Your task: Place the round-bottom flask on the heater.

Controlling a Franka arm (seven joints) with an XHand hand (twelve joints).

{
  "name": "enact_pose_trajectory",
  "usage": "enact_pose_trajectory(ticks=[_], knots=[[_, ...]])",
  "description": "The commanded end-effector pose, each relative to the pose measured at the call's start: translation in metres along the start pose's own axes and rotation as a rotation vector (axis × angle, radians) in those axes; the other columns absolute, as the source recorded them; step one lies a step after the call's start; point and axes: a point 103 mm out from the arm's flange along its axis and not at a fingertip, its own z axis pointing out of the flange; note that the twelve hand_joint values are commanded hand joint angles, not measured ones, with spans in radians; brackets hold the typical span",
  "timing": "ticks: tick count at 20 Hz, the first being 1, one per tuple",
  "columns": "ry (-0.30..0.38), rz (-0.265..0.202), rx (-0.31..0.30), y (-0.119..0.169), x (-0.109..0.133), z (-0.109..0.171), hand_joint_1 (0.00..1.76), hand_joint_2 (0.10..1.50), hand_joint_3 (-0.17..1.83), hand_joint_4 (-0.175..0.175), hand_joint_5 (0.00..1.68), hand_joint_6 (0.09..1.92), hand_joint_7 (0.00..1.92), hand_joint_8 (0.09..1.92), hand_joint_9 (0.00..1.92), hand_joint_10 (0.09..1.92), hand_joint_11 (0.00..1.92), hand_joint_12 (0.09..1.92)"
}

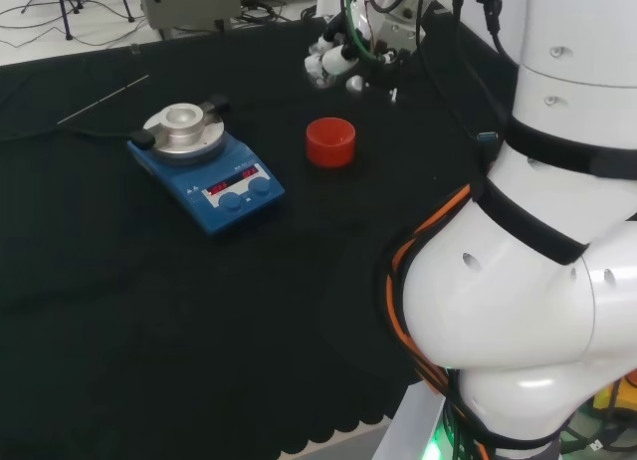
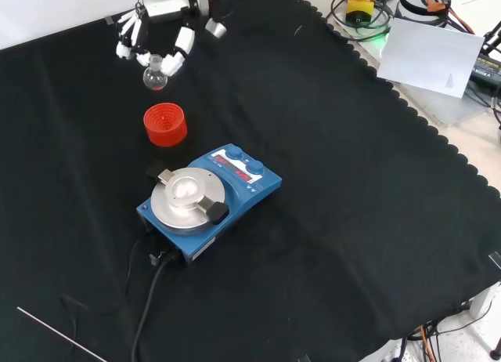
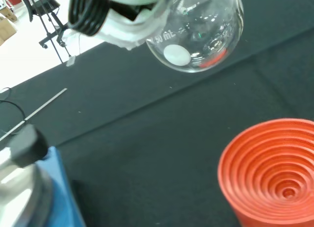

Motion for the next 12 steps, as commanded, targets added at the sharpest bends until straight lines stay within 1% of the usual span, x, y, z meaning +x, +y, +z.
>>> enact_pose_trajectory(ticks=[1,5,7,12], knots=[[-0.01,-0.014,0.025,-0.023,0.026,-0.01,1.1,0.69,0.67,0.175,1.19,0.82,0.59,0.49,0.73,0.48,0.26,1.33],[-0.012,-0.037,0.036,-0.019,0.045,-0.007,1.1,0.68,0.67,0.175,1.2,0.82,0.59,0.49,0.73,0.48,0.27,1.33],[-0.011,-0.057,0.043,-0.013,0.061,-0.003,1.1,0.68,0.68,0.175,1.2,0.82,0.59,0.49,0.73,0.48,0.27,1.33],[-0.013,-0.124,0.073,0.002,0.101,0.005,1.1,0.68,0.68,0.175,1.2,0.81,0.59,0.49,0.73,0.48,0.28,1.33]])
